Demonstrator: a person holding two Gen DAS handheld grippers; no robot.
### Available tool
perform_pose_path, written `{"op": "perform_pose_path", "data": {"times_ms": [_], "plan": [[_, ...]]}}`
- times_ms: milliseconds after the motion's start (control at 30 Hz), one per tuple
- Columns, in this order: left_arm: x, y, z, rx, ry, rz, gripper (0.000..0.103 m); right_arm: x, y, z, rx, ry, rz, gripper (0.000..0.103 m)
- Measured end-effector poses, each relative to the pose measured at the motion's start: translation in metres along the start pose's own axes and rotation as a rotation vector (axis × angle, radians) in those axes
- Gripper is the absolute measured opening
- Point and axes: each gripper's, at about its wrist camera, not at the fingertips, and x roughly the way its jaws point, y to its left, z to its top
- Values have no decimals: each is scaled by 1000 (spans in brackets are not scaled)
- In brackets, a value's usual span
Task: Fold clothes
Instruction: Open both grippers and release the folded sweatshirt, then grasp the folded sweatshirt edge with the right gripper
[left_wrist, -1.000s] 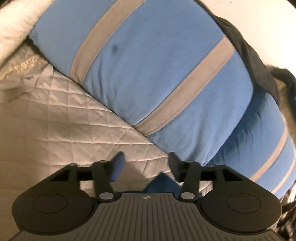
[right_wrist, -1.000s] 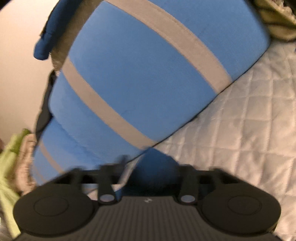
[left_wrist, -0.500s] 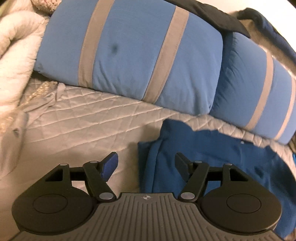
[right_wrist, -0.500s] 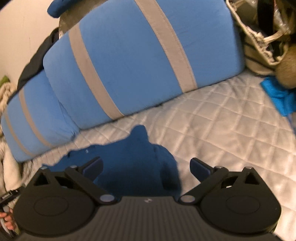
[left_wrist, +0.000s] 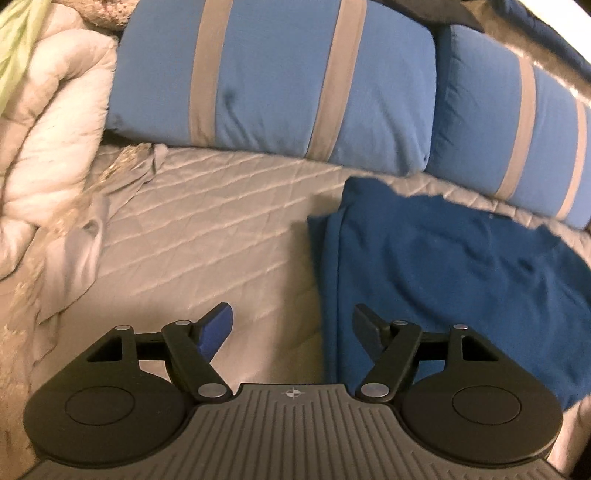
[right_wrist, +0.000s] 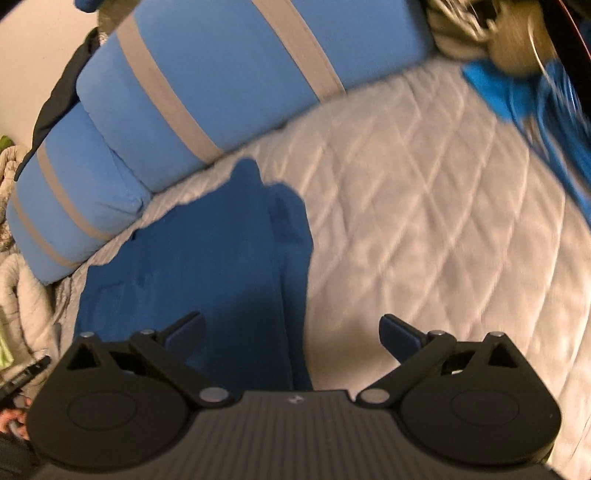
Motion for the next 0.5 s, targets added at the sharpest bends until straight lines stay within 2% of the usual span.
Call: {"op": "perform_pose_path", "data": {"times_ms": [167,267,367,500], "plan": [[-15,2,-21,10,-2,0,71,2,-18,-23,74,55,25,102],[-21,3,-30,-5,0,-15,71,5,-28,-35,153,61,124,99],[-30,4,-38,-52,-8,-39,71,12,-34,-47,228,70,181,92],[-45,-5,-44,-94,-31,-73,71,17,-34,-59,255,44,190,85]]}}
